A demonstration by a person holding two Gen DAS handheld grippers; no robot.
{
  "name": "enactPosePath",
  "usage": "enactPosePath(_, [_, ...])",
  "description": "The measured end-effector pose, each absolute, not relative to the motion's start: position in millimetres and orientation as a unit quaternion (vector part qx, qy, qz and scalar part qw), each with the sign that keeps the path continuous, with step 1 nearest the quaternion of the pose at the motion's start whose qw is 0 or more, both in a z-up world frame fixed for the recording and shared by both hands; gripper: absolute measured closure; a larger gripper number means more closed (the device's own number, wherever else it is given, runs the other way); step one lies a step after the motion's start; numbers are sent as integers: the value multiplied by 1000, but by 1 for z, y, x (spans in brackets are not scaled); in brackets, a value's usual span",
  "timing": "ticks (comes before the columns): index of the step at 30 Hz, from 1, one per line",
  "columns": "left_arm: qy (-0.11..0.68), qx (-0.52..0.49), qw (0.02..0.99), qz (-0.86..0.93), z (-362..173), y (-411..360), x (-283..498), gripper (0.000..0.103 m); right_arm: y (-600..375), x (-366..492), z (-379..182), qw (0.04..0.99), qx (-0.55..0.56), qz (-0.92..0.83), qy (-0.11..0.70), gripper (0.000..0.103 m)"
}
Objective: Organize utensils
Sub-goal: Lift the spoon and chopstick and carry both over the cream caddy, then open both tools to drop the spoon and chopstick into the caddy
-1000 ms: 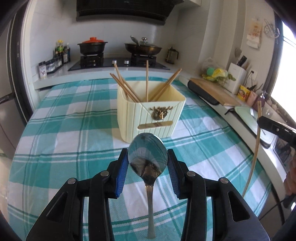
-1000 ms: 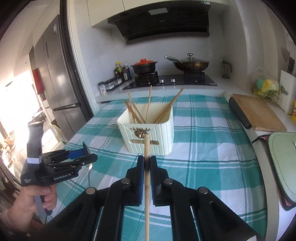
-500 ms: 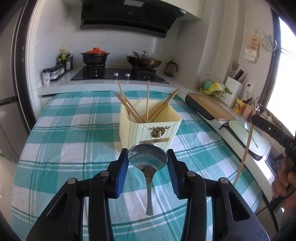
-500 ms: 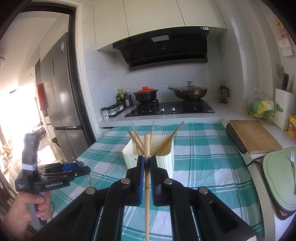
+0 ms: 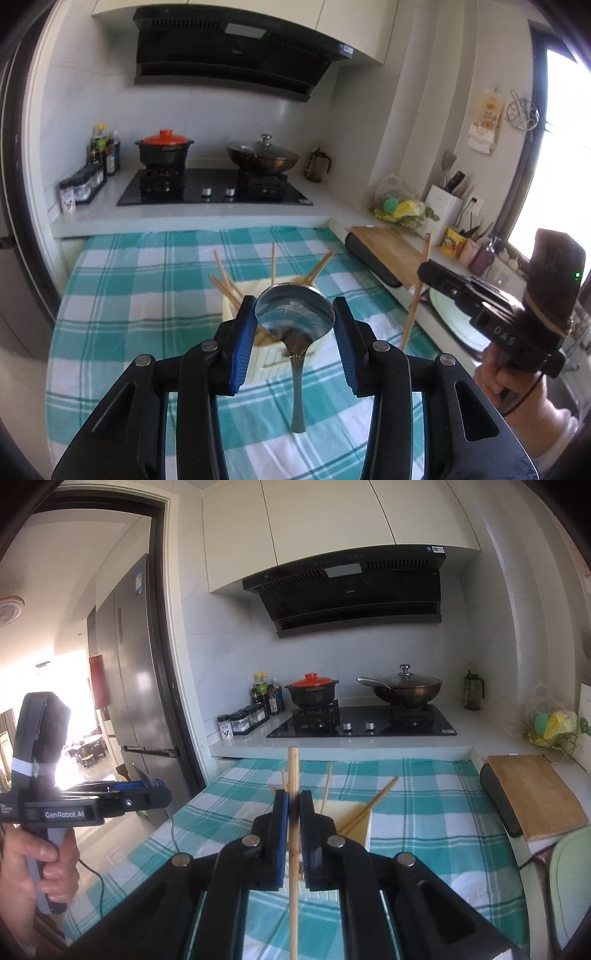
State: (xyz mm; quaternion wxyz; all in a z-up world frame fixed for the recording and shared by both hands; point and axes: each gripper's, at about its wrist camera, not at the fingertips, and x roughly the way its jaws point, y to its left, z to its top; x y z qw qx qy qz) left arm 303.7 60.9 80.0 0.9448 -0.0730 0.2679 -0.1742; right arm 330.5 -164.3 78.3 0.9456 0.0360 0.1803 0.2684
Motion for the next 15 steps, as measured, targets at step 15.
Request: enactPosePath(15, [271,-68,952,-128,75,58,434,62,-124,464,82,956,6,265,122,97])
